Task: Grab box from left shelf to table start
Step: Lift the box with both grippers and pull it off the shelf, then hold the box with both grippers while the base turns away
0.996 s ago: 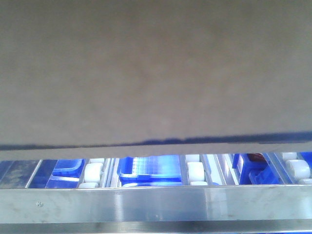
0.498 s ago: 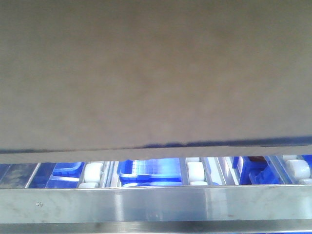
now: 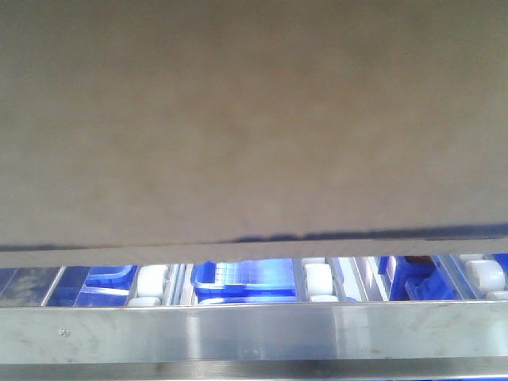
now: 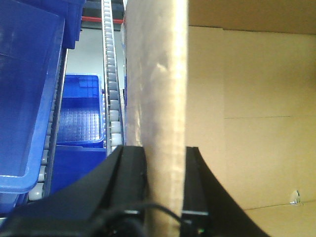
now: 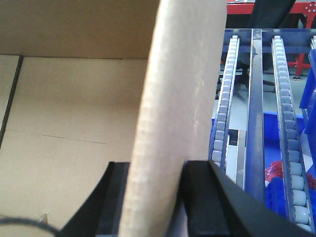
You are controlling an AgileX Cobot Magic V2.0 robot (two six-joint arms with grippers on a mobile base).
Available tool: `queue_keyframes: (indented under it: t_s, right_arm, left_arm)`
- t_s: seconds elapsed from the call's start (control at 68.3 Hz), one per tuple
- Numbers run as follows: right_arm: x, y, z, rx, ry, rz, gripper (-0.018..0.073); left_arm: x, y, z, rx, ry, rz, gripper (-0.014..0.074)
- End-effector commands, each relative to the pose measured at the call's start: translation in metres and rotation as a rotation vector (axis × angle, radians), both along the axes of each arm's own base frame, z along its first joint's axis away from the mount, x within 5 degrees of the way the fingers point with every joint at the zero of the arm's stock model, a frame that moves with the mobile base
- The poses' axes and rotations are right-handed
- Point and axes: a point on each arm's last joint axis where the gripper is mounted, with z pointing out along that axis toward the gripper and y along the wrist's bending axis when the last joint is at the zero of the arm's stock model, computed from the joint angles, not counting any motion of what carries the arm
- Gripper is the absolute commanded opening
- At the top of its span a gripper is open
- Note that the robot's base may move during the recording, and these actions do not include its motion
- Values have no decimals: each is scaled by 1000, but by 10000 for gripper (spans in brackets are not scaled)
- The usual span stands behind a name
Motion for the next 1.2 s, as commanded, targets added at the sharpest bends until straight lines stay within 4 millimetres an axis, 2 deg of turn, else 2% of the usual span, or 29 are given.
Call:
queue_keyframes:
  t_s: [0.0, 1.187]
  right_arm:
    - [2, -8, 21, -28, -164, -100, 60]
    - [2, -8, 21, -28, -164, -100, 60]
  left_arm:
    - [-3, 3, 25, -49, -202, 20, -92]
    - [-3, 3, 25, -49, -202, 20, -92]
